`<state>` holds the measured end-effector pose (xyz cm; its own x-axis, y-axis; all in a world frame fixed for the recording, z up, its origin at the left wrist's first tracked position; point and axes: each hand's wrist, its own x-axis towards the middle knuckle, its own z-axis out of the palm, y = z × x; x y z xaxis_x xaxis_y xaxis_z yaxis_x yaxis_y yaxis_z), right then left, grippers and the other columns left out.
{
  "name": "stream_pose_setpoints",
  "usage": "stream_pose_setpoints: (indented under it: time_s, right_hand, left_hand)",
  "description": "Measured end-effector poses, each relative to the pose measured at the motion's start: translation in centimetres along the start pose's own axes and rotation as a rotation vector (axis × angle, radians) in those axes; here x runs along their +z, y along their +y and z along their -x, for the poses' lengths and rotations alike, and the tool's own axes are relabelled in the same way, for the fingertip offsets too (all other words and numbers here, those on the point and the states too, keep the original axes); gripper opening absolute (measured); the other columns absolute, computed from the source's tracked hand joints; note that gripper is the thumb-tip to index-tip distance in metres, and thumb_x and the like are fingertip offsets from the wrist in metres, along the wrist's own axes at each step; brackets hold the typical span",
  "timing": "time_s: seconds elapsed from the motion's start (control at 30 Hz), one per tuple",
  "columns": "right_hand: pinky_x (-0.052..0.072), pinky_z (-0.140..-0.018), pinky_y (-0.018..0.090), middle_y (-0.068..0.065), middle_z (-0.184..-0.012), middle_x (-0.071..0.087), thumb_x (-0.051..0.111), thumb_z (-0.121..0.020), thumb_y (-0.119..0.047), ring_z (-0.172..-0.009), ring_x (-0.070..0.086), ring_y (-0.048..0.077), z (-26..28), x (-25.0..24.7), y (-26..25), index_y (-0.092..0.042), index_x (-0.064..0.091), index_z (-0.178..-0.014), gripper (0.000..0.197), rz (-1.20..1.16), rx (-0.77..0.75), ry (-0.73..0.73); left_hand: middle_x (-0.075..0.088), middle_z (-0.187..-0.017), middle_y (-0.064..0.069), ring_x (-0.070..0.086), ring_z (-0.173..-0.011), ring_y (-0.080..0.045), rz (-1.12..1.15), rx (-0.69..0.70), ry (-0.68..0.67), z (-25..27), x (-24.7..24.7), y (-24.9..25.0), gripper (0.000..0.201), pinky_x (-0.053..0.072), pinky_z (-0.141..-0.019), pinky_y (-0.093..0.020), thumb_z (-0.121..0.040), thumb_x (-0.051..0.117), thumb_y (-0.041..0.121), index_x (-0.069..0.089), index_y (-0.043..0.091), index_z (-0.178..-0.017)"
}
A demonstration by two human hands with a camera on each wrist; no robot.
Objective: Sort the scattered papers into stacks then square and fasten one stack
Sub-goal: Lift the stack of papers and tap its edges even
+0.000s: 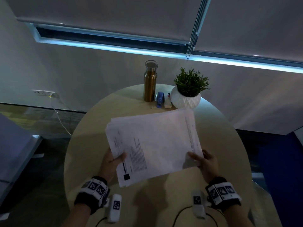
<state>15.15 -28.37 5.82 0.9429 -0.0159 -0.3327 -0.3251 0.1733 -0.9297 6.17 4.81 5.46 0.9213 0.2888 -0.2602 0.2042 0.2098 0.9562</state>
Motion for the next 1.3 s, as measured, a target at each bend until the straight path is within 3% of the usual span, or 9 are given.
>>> stream_pose_setpoints:
  time_s: [0.27,0.47,0.53,0.6,0.7,0.83,1.0,1.17,1.3]
  right_hand:
    - [0.06,-0.065,0.029,-0.002,-0.078,0.076,0.078,-0.065,0.007,-0.075,0.071,0.012,-1.1,3.4,-1.1,-0.013,0.069,-0.088,0.032,0.117,-0.246,-0.032]
    - [0.059,-0.072,0.043,0.008,-0.095,0.073,0.087,-0.044,-0.049,-0.088,0.07,0.022,-0.7,3.5,1.3,-0.013,0.068,-0.098,0.068,0.297,-0.194,-0.025]
    - [0.058,-0.072,0.042,0.003,-0.091,0.074,0.091,-0.047,-0.035,-0.087,0.07,0.022,-0.8,3.1,1.7,-0.015,0.069,-0.095,0.057,0.325,-0.175,-0.018]
    - [0.058,-0.07,0.04,-0.001,-0.079,0.076,0.089,-0.053,-0.013,-0.08,0.071,0.018,-0.9,3.0,1.4,-0.015,0.07,-0.087,0.039,0.293,-0.147,-0.021]
    - [0.057,-0.07,0.038,-0.003,-0.075,0.075,0.091,-0.048,-0.017,-0.075,0.07,0.018,-0.9,3.5,0.6,-0.013,0.07,-0.082,0.041,0.307,-0.129,-0.106]
    - [0.054,-0.057,0.026,-0.004,-0.068,0.072,0.077,-0.061,0.015,-0.066,0.066,0.009,-1.1,4.0,-0.4,0.0,0.065,-0.08,0.027,0.248,-0.202,-0.164]
    - [0.056,-0.06,0.028,-0.002,-0.072,0.072,0.091,-0.048,-0.02,-0.071,0.067,0.012,-0.5,4.2,-0.8,-0.02,0.07,-0.073,0.033,0.211,-0.213,-0.204]
    - [0.052,-0.067,0.025,-0.005,-0.086,0.071,0.065,-0.063,-0.058,-0.082,0.065,0.012,1.0,3.9,-0.8,-0.015,0.068,-0.092,0.052,0.117,-0.228,-0.082]
    - [0.045,-0.081,0.038,0.006,-0.103,0.067,0.034,-0.078,-0.061,-0.1,0.059,0.025,1.8,4.4,-0.1,-0.024,0.068,-0.091,0.052,0.081,-0.163,0.072]
  left_hand:
    - [0.067,-0.102,0.018,0.063,-0.089,0.011,-0.17,0.234,0.057,-1.5,2.2,2.8,0.027,0.051,-0.072,-0.008,-0.089,0.055,0.002,0.055,0.012,-0.114]
    - [0.069,-0.093,0.001,0.067,-0.077,0.003,-0.121,0.081,0.125,-2.4,0.6,-0.4,0.036,0.053,-0.062,-0.011,-0.083,0.054,-0.018,0.067,0.011,-0.102]
    - [0.062,-0.095,-0.004,0.066,-0.077,0.004,-0.158,0.078,0.108,-2.5,0.3,-0.4,0.035,0.053,-0.064,-0.01,-0.079,0.059,-0.017,0.059,0.007,-0.104]
    - [0.057,-0.099,-0.011,0.065,-0.087,-0.006,-0.181,0.13,0.115,-2.6,0.2,-0.1,0.043,0.056,-0.073,-0.02,-0.068,0.078,0.002,0.053,0.015,-0.101]
    - [0.06,-0.104,-0.017,0.061,-0.093,-0.029,-0.276,0.104,0.136,-2.9,0.2,-0.4,0.071,0.053,-0.083,-0.047,-0.05,0.083,0.034,0.055,0.003,-0.108]
    - [0.063,-0.106,-0.021,0.063,-0.095,-0.031,-0.278,0.105,0.145,-3.1,0.1,-0.3,0.076,0.051,-0.084,-0.056,-0.052,0.077,0.033,0.055,-0.004,-0.114]
    - [0.059,-0.116,-0.01,0.06,-0.105,-0.023,-0.198,0.119,0.119,-2.3,1.5,1.5,0.075,0.055,-0.081,-0.034,-0.053,0.076,0.038,0.049,0.011,-0.118]
    - [0.052,-0.088,-0.001,0.058,-0.068,0.011,0.005,0.257,0.209,-1.2,3.5,3.2,0.004,0.047,-0.057,-0.008,-0.091,0.046,0.022,0.048,0.019,-0.09]
    - [0.046,-0.076,-0.004,0.05,-0.071,-0.013,0.013,0.232,0.35,-1.7,4.4,3.3,0.025,0.041,-0.056,-0.018,-0.099,0.037,0.017,0.047,0.017,-0.076]
